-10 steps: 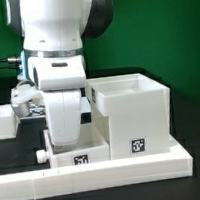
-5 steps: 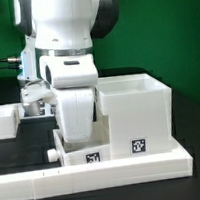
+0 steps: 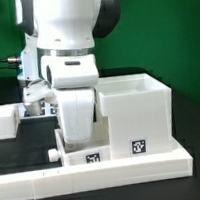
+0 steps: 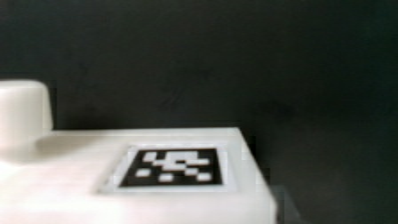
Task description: Assemble drawer
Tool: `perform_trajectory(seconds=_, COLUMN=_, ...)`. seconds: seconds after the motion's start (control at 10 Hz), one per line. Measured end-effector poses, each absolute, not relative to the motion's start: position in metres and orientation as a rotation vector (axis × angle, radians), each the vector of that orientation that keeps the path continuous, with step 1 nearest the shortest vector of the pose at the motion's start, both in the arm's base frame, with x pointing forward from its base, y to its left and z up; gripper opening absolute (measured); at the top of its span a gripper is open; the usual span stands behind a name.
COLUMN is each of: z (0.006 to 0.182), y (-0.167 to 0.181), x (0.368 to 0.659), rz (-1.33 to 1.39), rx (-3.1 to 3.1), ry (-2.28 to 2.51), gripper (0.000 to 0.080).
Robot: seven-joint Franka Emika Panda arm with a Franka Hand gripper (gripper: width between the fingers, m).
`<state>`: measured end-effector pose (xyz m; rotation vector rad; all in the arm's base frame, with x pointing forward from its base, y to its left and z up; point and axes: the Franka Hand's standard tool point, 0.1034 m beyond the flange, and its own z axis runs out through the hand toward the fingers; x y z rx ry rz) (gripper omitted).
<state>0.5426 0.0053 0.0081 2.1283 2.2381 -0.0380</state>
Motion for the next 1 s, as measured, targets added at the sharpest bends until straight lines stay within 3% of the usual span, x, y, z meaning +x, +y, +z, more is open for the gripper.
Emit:
perform_trajectory(seconds=0.3, z=0.025, y=0.002, x=0.544, rz=-0.069, rx=2.132, ry=2.236, gripper=0.0423)
perform_trajectory(seconds=0.4, z=0.033, y=0.0, x=0.544, rz=-0.084, rx=2.133, ry=2.236, gripper=0.0423)
perform_trajectory(seconds=0.5, z=0.043, y=-0.004, x=0.546, rz=-0.097, rx=2.13, ry=2.236, gripper=0.0587)
perform_trajectory(seconds=0.8, z=0.058, y=-0.036, x=0.547, rz=-0.132, rx=2.046, ry=2.316, gripper=0.0646)
perform_trajectory(seconds=1.0, z=0.043, y=-0.065, x=0.536, rz=-0.165, rx=1.91, ry=2.473, gripper=0.0649)
